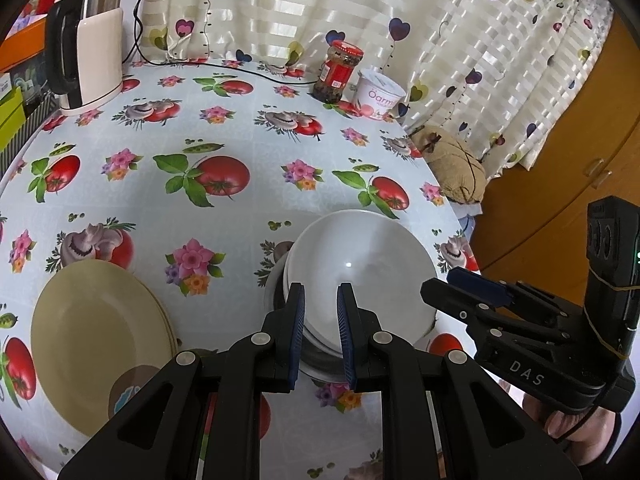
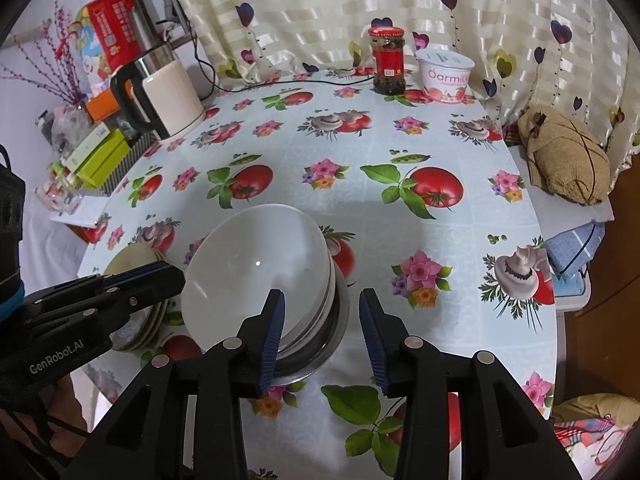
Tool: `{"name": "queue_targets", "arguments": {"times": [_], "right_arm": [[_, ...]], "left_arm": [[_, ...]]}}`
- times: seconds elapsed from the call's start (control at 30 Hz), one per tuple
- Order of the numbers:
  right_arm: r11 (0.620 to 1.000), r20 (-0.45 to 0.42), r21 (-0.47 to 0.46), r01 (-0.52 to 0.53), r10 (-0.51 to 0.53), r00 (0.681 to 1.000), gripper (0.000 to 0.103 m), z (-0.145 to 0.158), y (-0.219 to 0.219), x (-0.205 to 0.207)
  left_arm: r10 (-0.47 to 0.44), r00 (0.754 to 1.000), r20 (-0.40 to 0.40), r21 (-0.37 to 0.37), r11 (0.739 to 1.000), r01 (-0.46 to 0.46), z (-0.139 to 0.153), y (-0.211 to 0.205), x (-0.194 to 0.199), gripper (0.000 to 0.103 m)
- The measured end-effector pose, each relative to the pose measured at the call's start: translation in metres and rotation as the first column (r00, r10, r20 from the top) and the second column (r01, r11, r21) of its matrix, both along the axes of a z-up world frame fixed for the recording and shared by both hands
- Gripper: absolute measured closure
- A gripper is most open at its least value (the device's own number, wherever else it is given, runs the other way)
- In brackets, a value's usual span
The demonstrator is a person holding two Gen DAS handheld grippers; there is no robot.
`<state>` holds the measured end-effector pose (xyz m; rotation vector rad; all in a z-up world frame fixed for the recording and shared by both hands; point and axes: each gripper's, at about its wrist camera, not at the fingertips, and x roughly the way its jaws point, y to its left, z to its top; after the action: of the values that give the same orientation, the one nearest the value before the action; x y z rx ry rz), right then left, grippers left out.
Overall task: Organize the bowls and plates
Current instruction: 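Open the left gripper and lift it off the bowl stack, then grasp the rim of the nested bowl stack with the left gripper and lift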
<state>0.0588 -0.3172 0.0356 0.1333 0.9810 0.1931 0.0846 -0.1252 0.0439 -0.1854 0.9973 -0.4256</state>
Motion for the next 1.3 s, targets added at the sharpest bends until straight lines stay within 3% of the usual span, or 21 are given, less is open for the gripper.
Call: {"name": "queue_targets", "arguments": {"times": [1.3], "right_arm": [[1.000,0.063,0.011,0.019,-0.019,0.998,0.064,0.016,-0.014,-0.029]], "left_arm": [[0.055,0.998,0.016,-0.018,0.998,-0.055,0.003,0.032,-0.018,0.086]]}}
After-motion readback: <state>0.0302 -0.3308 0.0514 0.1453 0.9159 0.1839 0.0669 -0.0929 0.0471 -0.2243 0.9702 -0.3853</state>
